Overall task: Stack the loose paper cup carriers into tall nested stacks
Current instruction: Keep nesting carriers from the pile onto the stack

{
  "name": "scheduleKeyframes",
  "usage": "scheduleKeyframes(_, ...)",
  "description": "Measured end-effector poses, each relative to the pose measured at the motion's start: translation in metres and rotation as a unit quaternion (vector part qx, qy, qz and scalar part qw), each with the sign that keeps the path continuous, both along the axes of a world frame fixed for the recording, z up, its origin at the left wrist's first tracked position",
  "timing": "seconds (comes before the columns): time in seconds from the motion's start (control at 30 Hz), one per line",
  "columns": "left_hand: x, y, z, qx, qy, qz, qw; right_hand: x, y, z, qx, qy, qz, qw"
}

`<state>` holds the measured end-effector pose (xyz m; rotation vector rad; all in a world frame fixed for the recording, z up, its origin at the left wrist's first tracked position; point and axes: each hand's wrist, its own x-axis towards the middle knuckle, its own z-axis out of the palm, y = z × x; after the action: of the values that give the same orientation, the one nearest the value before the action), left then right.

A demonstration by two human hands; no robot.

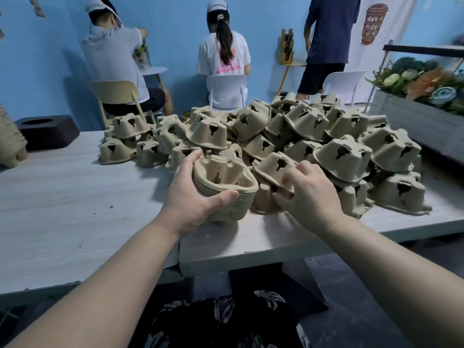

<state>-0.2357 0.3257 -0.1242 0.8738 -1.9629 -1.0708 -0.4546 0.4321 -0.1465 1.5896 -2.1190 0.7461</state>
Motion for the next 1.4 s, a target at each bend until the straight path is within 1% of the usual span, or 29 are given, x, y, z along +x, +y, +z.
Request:
scheduleKeyframes(0.07, -0.003, 0.000, 0.000, -0.005, -0.007, -0.003, 1.000, -0.004, -0.001, -0.001, 0.016, -0.011, -0.003, 1.000)
scheduleKeyframes(0.13, -0.004, 0.000, 0.000, -0.006, -0.013, -0.004, 1.000, -0.007, -0.002, 0.001, 0.004, -0.022, 0.004, 1.000)
scheduleKeyframes(0.37, -0.002, 0.002, -0.001, -0.003, -0.016, 0.004, 1.000, -0.012, -0.009, 0.021, -0.098, -0.062, 0.004, 0.993)
scheduleKeyframes(0.47, -0.002, 0.001, -0.001, -0.006, -0.021, 0.009, 1.000, -0.013, -0.011, 0.030, -0.169, -0.055, 0.029, 0.984)
scheduleKeyframes(0.6, -0.002, 0.001, -0.001, -0.009, -0.027, 0.010, 1.000, -0.011, -0.013, 0.045, -0.234, -0.061, 0.043, 0.969)
scheduleKeyframes(0.67, -0.003, 0.002, 0.000, -0.009, -0.029, 0.008, 0.999, -0.006, -0.013, 0.054, -0.255, -0.113, 0.038, 0.960)
scheduleKeyframes(0.77, -0.003, 0.002, 0.000, -0.008, -0.031, 0.008, 0.999, -0.002, -0.016, 0.064, -0.256, -0.277, 0.035, 0.926)
scheduleKeyframes(0.83, -0.003, 0.002, 0.000, -0.008, -0.030, 0.006, 0.999, 0.000, -0.018, 0.068, -0.255, -0.357, 0.049, 0.897)
scheduleKeyframes(0.93, -0.003, 0.001, -0.001, -0.007, -0.032, 0.004, 0.999, 0.008, -0.016, 0.073, -0.231, -0.416, 0.093, 0.875)
scheduleKeyframes(1.03, -0.003, -0.001, -0.002, -0.007, -0.026, 0.005, 1.000, 0.018, -0.015, 0.074, -0.177, -0.448, 0.136, 0.866)
scheduleKeyframes(1.13, -0.004, -0.001, -0.001, -0.014, -0.029, 0.004, 0.999, 0.021, -0.015, 0.067, -0.120, -0.452, 0.164, 0.869)
scheduleKeyframes(1.2, -0.003, 0.000, -0.001, -0.016, -0.030, 0.005, 0.999, 0.018, -0.014, 0.062, -0.096, -0.423, 0.168, 0.885)
scheduleKeyframes(1.23, -0.003, 0.000, -0.001, -0.017, -0.029, 0.005, 0.999, 0.017, -0.014, 0.059, -0.089, -0.389, 0.170, 0.901)
scheduleKeyframes(1.33, -0.003, 0.000, -0.002, -0.018, -0.027, 0.007, 0.999, 0.015, -0.014, 0.053, -0.087, -0.248, 0.162, 0.951)
scheduleKeyframes(1.4, -0.004, -0.001, -0.002, -0.018, -0.027, 0.005, 0.999, 0.014, -0.015, 0.048, -0.111, -0.189, 0.149, 0.964)
